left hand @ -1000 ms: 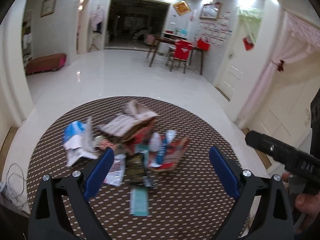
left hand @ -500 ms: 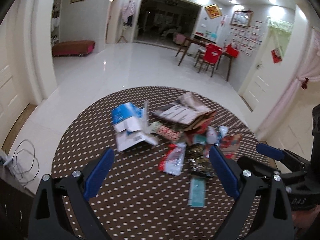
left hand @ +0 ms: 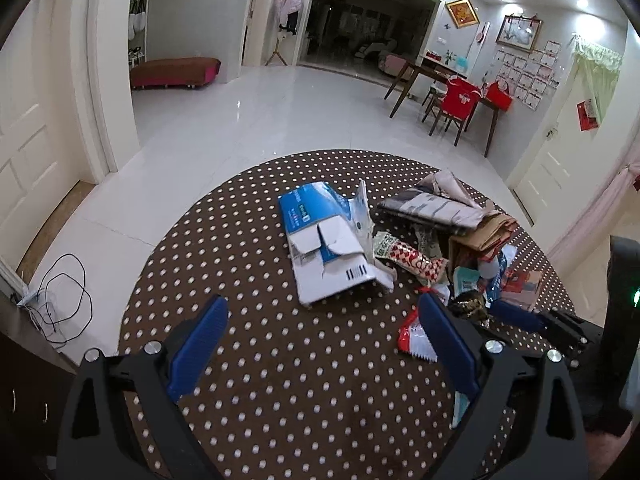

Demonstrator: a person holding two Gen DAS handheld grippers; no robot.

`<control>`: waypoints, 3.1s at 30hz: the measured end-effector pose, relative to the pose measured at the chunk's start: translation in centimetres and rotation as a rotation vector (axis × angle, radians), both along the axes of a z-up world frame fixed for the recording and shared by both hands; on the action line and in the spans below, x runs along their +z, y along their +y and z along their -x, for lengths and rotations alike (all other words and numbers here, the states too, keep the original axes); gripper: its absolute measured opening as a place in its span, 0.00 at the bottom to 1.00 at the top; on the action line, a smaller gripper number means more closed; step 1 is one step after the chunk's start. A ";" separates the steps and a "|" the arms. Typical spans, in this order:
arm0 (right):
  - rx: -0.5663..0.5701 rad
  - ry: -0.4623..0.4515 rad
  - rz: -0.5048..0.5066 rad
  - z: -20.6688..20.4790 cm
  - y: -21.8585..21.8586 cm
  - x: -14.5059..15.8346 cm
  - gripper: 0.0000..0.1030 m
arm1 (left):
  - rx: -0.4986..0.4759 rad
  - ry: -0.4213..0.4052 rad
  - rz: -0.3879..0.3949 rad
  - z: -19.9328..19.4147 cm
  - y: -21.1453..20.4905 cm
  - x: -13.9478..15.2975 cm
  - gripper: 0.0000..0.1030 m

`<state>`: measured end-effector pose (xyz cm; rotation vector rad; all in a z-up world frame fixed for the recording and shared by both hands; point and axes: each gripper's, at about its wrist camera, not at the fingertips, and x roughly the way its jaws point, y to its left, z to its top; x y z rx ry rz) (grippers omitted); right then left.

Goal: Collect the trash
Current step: 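Grasp the black snack wrapper with the right tool while the left tool grasps the blue-white box, then carry the wrapper and box to the blue bucket and release both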

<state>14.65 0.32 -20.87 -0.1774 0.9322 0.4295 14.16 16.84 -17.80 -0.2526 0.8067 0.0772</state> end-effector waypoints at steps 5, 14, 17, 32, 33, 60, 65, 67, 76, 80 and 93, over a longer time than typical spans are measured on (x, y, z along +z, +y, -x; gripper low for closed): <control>0.012 0.019 -0.049 0.2 -0.7 -0.1 0.21 | -0.008 0.008 -0.030 -2.9 -0.4 -0.5 0.91; 0.001 0.032 -0.188 1.5 -4.2 1.9 0.19 | 0.018 0.086 -0.084 -8.0 -0.6 -2.7 0.88; -0.008 0.028 -0.224 2.1 -5.5 2.6 0.19 | -0.013 0.108 -0.044 -8.3 -0.6 -3.6 0.63; -0.057 -0.007 -0.316 4.5 -9.6 5.2 0.18 | -0.075 0.030 0.008 -1.4 -2.2 -1.3 0.58; -0.060 -0.012 -0.321 4.7 -9.7 5.3 0.18 | -0.075 0.023 0.009 -1.0 -2.4 -0.9 0.58; -0.346 -0.234 -0.466 11.5 -28.9 11.1 0.18 | -0.482 -0.157 0.000 2.7 -23.0 8.5 0.58; -0.456 -0.270 -0.473 12.8 -34.4 11.3 0.18 | -0.588 -0.157 -0.002 2.5 -27.8 8.8 0.58; -0.497 -0.274 -0.473 13.1 -36.5 11.2 0.18 | -0.626 -0.153 0.001 2.4 -29.7 8.7 0.58; -0.642 -0.227 -0.468 13.0 -43.2 8.0 0.19 | -0.787 -0.063 0.025 0.7 -38.5 5.6 0.58; -0.706 -0.152 -0.471 12.3 -45.7 4.8 0.19 | -0.851 0.006 0.010 -0.3 -42.3 3.3 0.58; -0.915 0.084 -0.552 10.2 -51.9 -5.2 0.58 | -0.952 0.165 -0.110 -3.3 -50.5 -3.3 0.59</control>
